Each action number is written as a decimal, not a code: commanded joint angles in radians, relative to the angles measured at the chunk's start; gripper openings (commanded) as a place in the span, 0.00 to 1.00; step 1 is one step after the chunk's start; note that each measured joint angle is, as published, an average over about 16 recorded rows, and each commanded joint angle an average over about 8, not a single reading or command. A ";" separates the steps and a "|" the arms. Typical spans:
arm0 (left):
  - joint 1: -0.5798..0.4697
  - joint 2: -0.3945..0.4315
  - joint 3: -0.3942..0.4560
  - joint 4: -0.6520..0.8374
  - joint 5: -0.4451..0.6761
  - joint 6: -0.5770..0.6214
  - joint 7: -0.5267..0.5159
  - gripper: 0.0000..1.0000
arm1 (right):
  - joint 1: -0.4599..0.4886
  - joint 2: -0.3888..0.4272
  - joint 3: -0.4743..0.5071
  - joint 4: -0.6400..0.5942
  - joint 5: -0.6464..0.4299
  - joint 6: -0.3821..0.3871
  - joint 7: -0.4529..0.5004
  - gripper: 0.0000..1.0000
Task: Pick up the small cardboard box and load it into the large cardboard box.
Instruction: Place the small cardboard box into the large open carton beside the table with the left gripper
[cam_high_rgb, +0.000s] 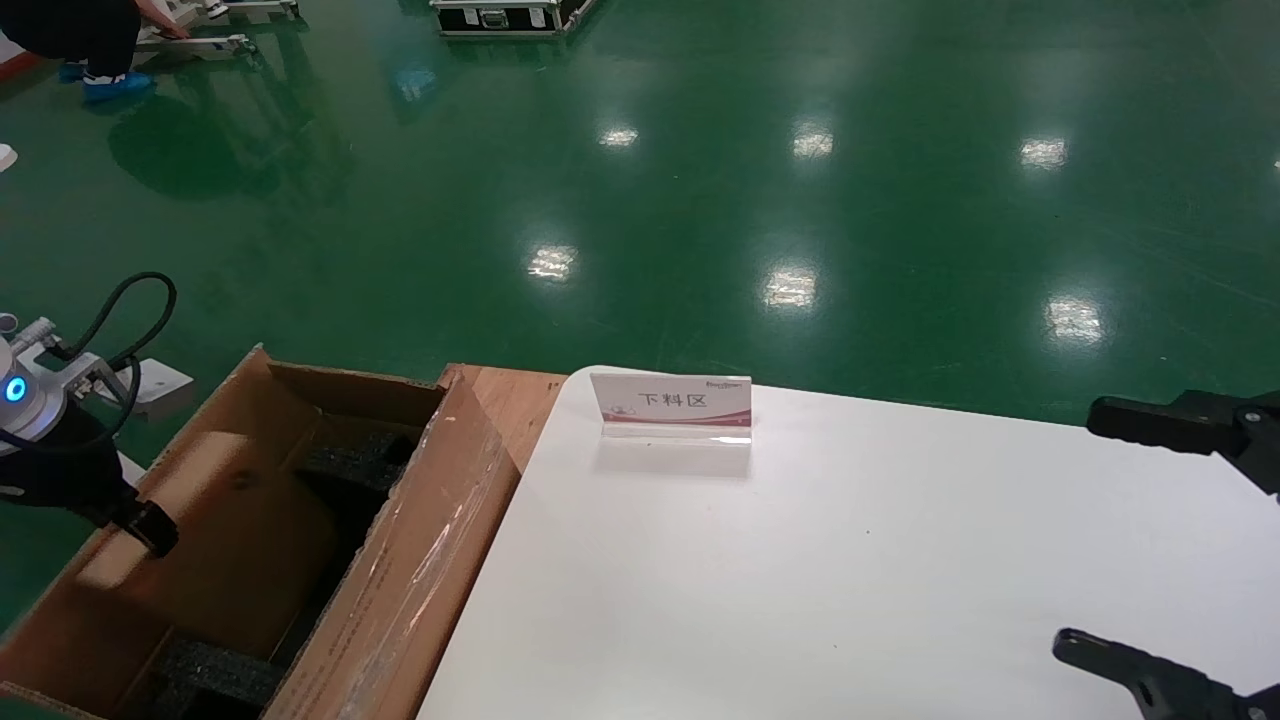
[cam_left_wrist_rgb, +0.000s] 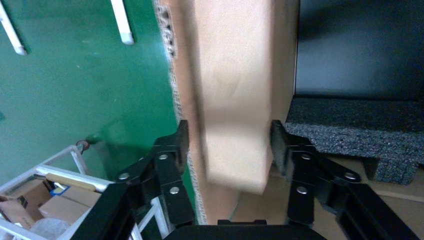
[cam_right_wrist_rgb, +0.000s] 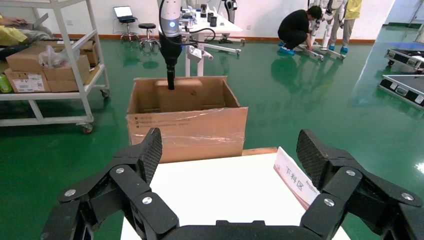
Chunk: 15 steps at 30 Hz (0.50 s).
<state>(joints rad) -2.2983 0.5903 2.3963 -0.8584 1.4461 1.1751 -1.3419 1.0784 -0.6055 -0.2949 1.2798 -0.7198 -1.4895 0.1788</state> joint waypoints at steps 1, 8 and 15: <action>-0.001 -0.001 0.000 -0.001 0.001 0.000 0.000 1.00 | 0.000 0.000 0.000 0.000 0.000 0.000 0.000 1.00; -0.018 0.010 -0.007 -0.024 0.006 -0.006 0.016 1.00 | 0.000 0.000 0.000 0.000 0.000 0.000 0.000 1.00; -0.123 0.009 -0.049 -0.154 0.031 -0.056 0.080 1.00 | 0.000 0.000 -0.001 -0.001 0.000 0.000 0.000 1.00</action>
<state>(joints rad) -2.4247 0.5936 2.3468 -1.0229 1.4802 1.1156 -1.2719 1.0788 -0.6055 -0.2954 1.2792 -0.7196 -1.4895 0.1784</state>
